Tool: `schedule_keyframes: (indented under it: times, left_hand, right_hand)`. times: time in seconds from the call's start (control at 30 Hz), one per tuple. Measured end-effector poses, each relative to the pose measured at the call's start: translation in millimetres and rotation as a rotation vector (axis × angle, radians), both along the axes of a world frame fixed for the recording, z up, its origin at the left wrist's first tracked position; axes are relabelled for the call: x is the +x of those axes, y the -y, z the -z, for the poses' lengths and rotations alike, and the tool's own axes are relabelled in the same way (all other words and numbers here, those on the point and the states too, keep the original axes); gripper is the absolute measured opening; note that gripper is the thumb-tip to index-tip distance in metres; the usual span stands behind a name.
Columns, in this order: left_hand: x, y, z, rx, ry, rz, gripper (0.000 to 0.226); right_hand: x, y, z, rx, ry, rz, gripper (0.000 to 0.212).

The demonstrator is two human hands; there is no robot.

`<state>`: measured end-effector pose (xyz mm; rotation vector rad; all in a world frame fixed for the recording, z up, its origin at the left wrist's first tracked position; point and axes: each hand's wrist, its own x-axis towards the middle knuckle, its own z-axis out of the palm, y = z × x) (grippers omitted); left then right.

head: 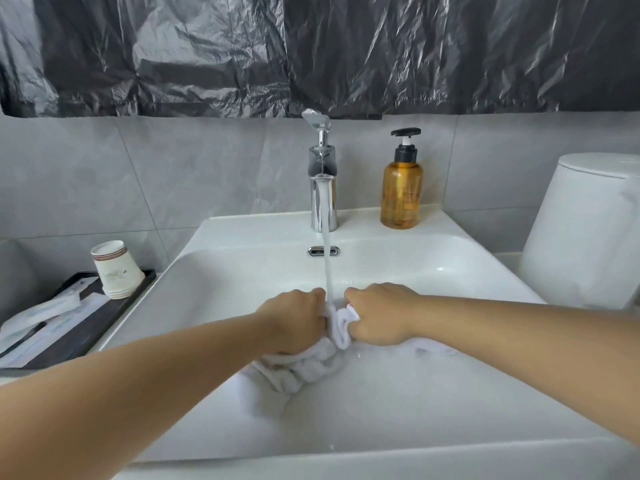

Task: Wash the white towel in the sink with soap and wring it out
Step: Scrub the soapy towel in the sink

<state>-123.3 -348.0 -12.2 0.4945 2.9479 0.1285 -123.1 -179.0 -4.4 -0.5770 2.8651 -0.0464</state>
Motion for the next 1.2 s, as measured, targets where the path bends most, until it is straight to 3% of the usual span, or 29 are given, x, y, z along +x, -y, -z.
schedule_keyframes:
  times: [0.1,0.23,0.33,0.43,0.57,0.67,0.8,1.0,1.2]
  left_hand:
    - [-14,-2,2,0.037,0.05,-0.063,0.007]
    - [-18,5,-3,0.12,0.093,-0.161,0.026]
    - [-18,18,-20,0.305,0.173,-0.287,0.032]
    - [-10,21,-42,0.502,0.278,-0.392,0.041]
    - [7,12,-62,0.647,0.236,-0.441,0.028]
    - [17,13,-61,0.593,0.177,-0.441,0.028]
    - [21,13,-63,0.674,0.163,-0.475,0.028]
    - [19,6,-73,0.684,0.168,-0.396,0.032]
    - [17,3,-72,0.677,0.167,-0.345,0.025]
  right_hand:
    - [-16,0,3,-0.075,0.049,0.039,0.018]
    - [-27,-13,-4,-0.412,0.177,0.172,0.013]
    - [-22,-31,-24,-0.706,0.176,0.378,0.013]
    - [-13,-39,-43,-0.844,0.151,0.477,0.024]
    - [2,-30,-63,-0.612,-0.015,0.287,0.023]
    - [9,-19,-85,-0.38,-0.191,0.128,0.065]
    - [-2,-2,-131,-0.329,-0.397,0.07,0.098]
    - [-24,12,-187,-0.187,-0.279,0.074,0.119]
    - [-41,12,-183,-0.27,-0.243,0.061,0.112]
